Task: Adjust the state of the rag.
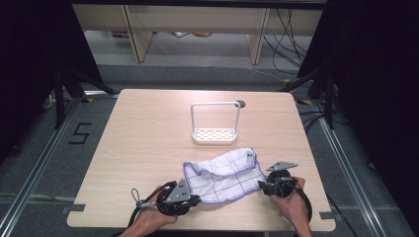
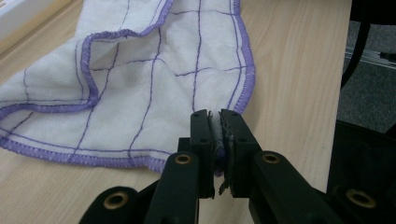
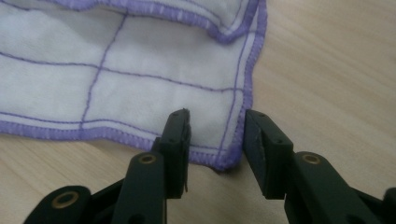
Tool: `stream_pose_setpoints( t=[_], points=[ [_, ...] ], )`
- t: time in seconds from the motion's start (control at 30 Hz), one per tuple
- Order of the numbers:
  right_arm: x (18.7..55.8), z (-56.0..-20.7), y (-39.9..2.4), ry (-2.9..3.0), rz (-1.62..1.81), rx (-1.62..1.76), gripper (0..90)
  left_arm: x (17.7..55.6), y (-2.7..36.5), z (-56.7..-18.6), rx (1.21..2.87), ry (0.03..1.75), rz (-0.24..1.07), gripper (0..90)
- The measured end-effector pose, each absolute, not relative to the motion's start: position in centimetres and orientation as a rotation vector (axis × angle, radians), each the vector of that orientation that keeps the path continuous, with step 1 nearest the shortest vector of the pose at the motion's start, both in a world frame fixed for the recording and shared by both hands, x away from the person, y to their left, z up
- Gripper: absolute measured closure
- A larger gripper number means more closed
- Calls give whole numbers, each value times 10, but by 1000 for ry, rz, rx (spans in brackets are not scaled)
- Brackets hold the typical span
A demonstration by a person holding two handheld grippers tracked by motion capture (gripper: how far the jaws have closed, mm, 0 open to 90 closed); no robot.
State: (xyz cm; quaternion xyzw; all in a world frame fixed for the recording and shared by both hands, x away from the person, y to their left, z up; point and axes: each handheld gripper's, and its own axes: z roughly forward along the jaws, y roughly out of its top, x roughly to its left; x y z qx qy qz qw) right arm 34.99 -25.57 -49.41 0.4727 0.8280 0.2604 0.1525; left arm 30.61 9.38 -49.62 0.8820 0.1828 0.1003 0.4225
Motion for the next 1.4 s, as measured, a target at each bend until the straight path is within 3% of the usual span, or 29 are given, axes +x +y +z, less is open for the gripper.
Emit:
stream_pose_setpoints(
  t=[0.13, 0.5, 0.63, 0.7, 0.73, 0.77, 0.8, 0.9, 1.0, 1.2, 1.27, 1.33, 1.37, 1.4],
  points=[
    [349, -495, -258, 2425, 813, 1334, 851, 306, 94, -498, 2188, 503, 226, 835],
    [302, -465, -245, 2469, 824, 1117, 867, 293, 130, -485, 2148, 514, 226, 835],
    [285, -481, -238, 2536, 791, 1139, 853, 282, 142, -498, 2171, 538, 212, 832],
    [283, -488, -235, 2572, 764, 1120, 817, 279, 144, -505, 2172, 569, 193, 800],
    [284, -485, -233, 2551, 756, 1126, 733, 281, 146, -508, 2165, 595, 181, 750],
    [284, -485, -233, 2551, 756, 1126, 733, 282, 147, -508, 2175, 603, 175, 750],
    [288, -480, -234, 2493, 766, 1082, 634, 285, 147, -509, 2154, 609, 161, 633],
    [293, -470, -232, 2417, 814, 1060, 540, 292, 149, -503, 2089, 668, 180, 494],
    [302, -471, -222, 2403, 831, 1021, 503, 308, 150, -488, 2019, 718, 244, 454],
    [328, -491, -202, 2463, 770, 986, 427, 335, 130, -491, 2098, 679, 365, 420],
    [336, -495, -201, 2471, 767, 1004, 413, 342, 119, -495, 2117, 694, 353, 400],
    [344, -499, -202, 2496, 782, 1020, 448, 347, 108, -499, 2132, 662, 390, 407],
    [347, -499, -203, 2496, 808, 1013, 522, 351, 103, -500, 2155, 631, 421, 423],
    [347, -499, -203, 2496, 808, 1013, 522, 351, 103, -500, 2155, 631, 421, 444]
  ],
)
